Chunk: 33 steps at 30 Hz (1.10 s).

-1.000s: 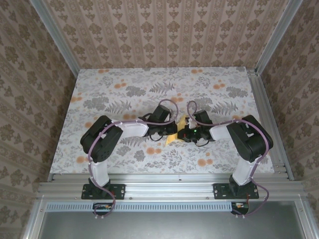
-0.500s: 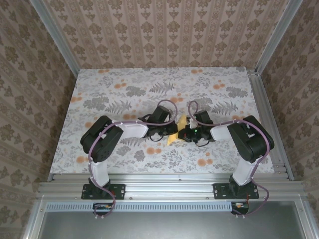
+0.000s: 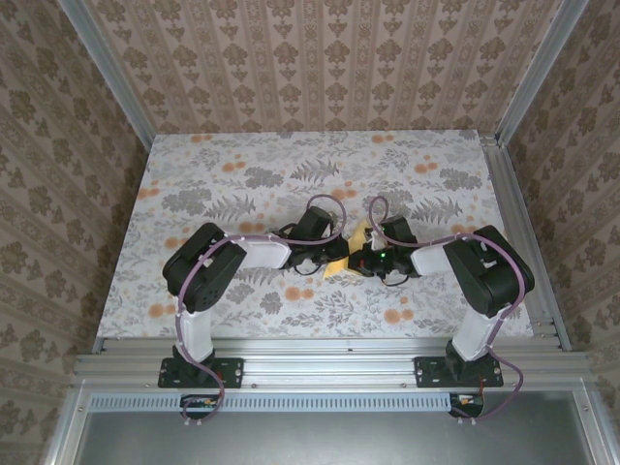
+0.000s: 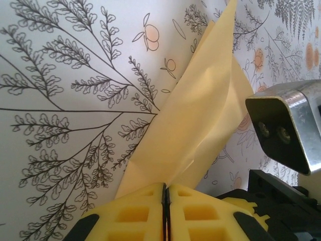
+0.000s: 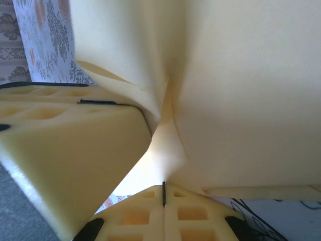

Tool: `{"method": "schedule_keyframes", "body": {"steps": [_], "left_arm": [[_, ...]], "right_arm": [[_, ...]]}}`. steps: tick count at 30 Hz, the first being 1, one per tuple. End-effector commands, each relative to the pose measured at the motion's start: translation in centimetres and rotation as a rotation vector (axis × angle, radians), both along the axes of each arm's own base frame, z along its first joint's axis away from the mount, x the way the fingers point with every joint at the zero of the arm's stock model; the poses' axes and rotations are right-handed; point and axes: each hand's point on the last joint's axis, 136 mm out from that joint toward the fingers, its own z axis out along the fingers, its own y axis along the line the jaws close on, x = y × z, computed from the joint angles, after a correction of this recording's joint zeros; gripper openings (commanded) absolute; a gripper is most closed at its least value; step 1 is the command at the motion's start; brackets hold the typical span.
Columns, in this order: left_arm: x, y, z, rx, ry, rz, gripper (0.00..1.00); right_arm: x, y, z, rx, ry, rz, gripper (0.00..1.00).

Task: Fold a paper plane with a square sheet of paper (pick it up from the middle)
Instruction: Fold the wing for the fifth time at the center of the table.

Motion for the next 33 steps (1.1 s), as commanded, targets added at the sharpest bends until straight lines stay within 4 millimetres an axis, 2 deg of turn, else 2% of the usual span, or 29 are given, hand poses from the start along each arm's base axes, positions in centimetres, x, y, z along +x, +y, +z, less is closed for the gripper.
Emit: {"method": "schedule_keyframes", "body": {"steps": [1, 10, 19, 29, 33], "left_arm": [[-0.3, -0.7, 0.4, -0.029, 0.005, -0.016, 0.12], [-0.6, -1.2, 0.2, -0.111, 0.013, -0.02, 0.24], [-0.3, -0.8, 1.7, -0.173, -0.032, -0.012, 0.42], [-0.8, 1.3, 3.1, -0.013, -0.081, -0.079, 0.5], [-1.5, 2.9, 2.5, 0.094, -0.077, -0.084, 0.51]], "right_arm": [[0.0, -3.0, -2.3, -0.087, 0.049, -0.107, 0.0], [0.4, -3.1, -2.2, -0.027, 0.05, -0.137, 0.0], [0.6, -3.0, -1.8, -0.013, 0.045, -0.143, 0.0], [0.4, -3.5, -2.3, -0.056, 0.07, -0.144, 0.0], [0.5, -3.5, -2.3, -0.058, 0.069, -0.145, 0.0]]}}
